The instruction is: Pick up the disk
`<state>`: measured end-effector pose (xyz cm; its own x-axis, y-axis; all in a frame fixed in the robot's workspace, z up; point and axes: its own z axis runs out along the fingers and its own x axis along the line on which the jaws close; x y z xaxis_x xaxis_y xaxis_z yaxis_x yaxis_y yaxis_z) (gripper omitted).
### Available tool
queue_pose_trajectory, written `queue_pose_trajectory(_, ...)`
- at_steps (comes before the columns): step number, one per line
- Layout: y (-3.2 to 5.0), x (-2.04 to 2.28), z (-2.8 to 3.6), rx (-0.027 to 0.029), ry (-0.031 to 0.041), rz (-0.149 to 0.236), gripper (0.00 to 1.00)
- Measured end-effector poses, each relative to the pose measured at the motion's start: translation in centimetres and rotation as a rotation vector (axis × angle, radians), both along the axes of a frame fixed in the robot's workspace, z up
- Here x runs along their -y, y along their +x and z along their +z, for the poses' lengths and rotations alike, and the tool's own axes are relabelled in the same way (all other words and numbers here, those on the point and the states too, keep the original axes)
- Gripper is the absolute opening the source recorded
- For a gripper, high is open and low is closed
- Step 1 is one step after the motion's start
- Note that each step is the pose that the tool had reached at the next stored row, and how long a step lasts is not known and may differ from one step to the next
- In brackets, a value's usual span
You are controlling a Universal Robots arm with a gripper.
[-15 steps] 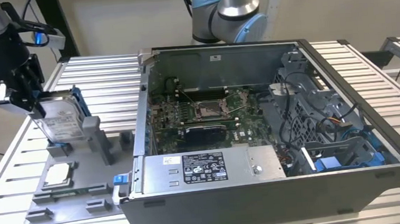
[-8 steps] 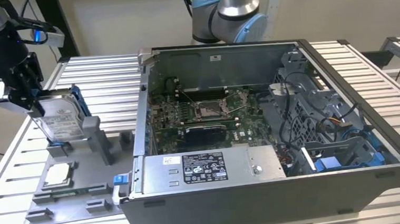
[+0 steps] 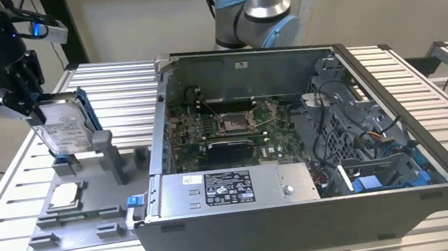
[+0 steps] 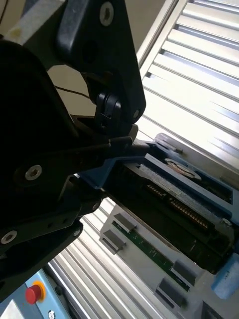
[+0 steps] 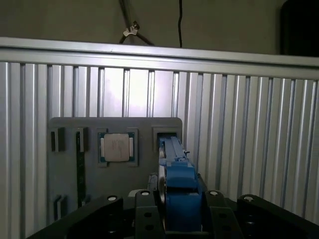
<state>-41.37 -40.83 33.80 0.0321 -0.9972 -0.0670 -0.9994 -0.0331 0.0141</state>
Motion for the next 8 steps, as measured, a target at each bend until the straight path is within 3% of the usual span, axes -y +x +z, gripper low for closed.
queue_pose_trajectory(8,0.0,0.01,2.12,-0.0036,0.0,-0.001,0.0)
